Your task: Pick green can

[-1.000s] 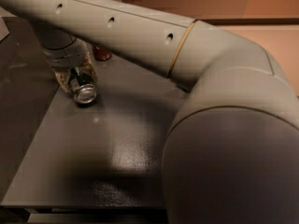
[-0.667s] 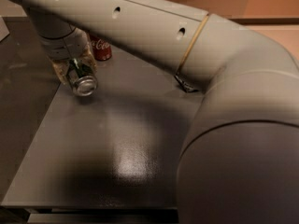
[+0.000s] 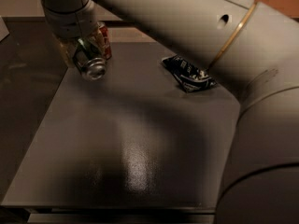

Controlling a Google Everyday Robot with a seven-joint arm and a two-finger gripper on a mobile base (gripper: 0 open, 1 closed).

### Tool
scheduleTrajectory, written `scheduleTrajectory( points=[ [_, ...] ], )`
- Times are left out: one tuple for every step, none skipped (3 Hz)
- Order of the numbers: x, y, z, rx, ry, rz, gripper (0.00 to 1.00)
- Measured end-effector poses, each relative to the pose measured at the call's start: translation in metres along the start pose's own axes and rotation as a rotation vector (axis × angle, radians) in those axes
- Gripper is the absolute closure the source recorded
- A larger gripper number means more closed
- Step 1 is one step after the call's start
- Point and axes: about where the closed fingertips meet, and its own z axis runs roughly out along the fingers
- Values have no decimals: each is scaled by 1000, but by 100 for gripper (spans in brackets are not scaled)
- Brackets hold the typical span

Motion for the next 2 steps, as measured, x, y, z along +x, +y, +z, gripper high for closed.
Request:
scheduleTrajectory(
  points=[
    [1, -7, -21, -20, -44, -35, 100],
    [0, -7, -21, -20, -46, -35, 100]
  ],
)
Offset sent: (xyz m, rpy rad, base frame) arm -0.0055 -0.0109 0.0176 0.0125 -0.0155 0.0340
